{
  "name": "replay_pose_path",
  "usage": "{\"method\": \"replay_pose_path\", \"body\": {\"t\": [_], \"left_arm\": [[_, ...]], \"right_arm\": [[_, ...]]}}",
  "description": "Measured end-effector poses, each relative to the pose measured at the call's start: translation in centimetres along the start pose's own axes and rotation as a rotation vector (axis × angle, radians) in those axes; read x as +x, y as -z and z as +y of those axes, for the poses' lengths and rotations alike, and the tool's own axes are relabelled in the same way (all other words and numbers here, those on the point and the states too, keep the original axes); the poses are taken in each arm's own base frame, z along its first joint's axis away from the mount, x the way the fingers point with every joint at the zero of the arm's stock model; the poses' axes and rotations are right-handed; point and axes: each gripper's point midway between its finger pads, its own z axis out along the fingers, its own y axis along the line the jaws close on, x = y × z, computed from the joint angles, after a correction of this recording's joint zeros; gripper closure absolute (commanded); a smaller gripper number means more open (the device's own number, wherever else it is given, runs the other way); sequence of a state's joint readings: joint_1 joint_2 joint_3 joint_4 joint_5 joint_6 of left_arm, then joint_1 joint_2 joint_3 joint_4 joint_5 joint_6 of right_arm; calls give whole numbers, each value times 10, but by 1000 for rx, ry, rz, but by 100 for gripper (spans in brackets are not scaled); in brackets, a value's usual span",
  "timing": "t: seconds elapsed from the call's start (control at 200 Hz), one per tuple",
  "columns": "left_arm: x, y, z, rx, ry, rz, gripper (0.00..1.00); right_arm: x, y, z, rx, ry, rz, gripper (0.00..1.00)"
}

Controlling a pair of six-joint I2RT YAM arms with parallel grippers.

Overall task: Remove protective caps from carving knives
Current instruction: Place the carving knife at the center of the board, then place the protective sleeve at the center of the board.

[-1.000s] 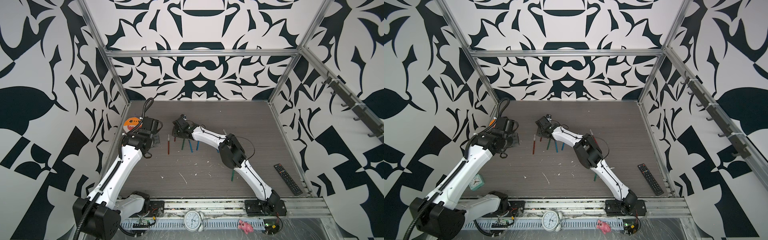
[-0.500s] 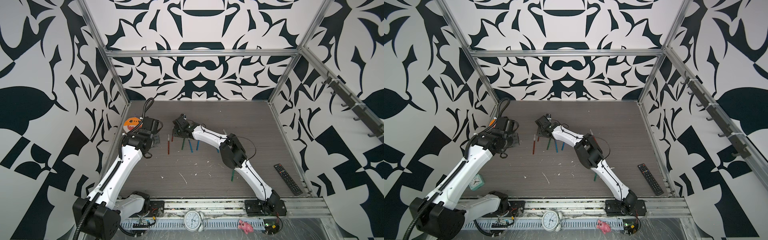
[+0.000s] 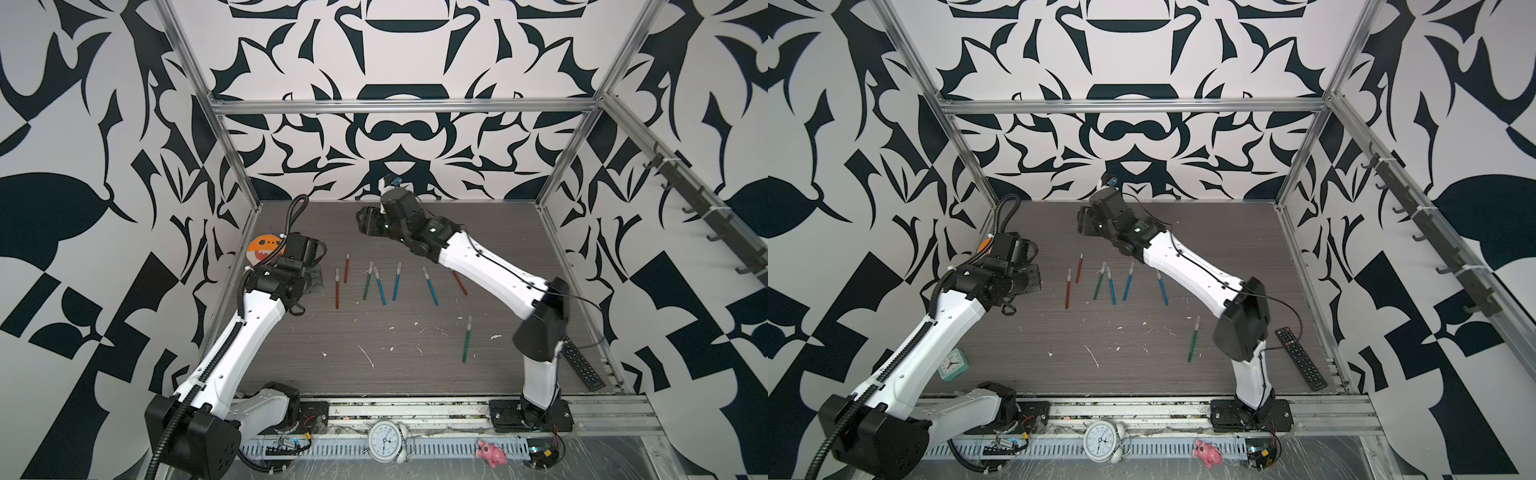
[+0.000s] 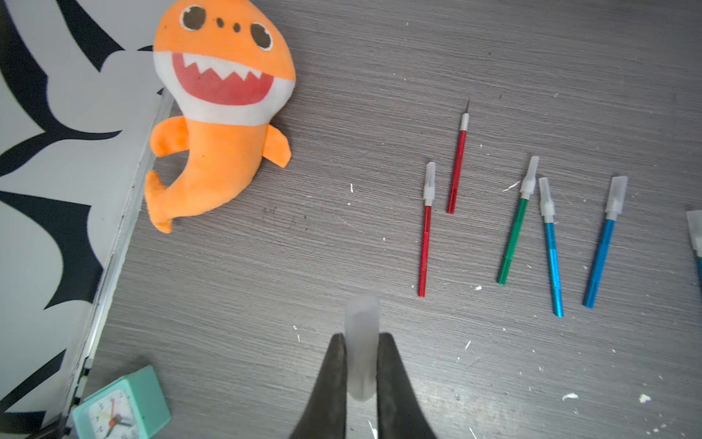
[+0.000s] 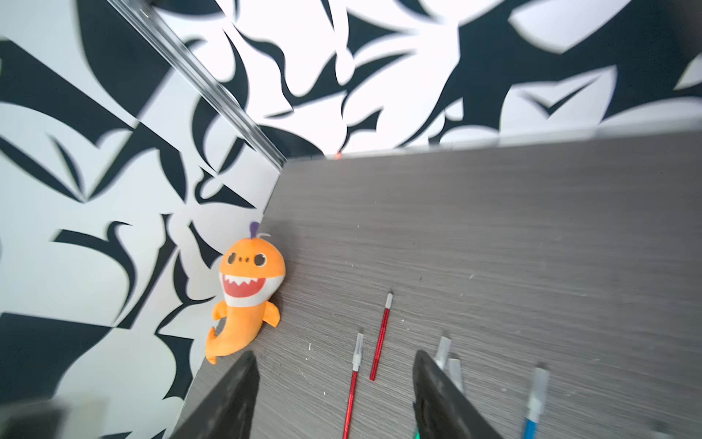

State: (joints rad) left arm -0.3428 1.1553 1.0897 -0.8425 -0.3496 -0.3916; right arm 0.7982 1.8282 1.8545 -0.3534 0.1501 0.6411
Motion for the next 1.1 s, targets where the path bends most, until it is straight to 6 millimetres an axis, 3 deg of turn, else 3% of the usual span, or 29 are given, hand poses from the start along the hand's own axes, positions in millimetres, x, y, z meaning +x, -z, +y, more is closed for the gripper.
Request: {"method": "replay_pose_path", "body": {"t": [0.11, 0.21, 0.41, 0.475, 0.68, 0.895, 1.1], "left_arm": [[-1, -5, -23, 45, -44, 30, 100], [-6, -11, -47, 75, -87, 56, 100], [-23, -29, -100, 120, -161, 94, 100], [-31, -36, -123, 137, -186, 98, 100], [-56, -72, -209, 201, -261, 117, 100], [-57, -118, -292, 278, -316, 163, 100], [-44, -150, -340, 377, -278, 222, 100]], "right_arm": [[-26, 58, -33, 28, -12, -98, 24], [-29, 93, -70, 87, -26, -151, 21], [18, 147, -139, 223, -15, -145, 7], [30, 165, -153, 254, -4, -145, 1], [42, 223, -181, 323, 7, -210, 1], [69, 250, -208, 395, 18, -188, 1], [97, 253, -225, 439, 38, -105, 1]]}}
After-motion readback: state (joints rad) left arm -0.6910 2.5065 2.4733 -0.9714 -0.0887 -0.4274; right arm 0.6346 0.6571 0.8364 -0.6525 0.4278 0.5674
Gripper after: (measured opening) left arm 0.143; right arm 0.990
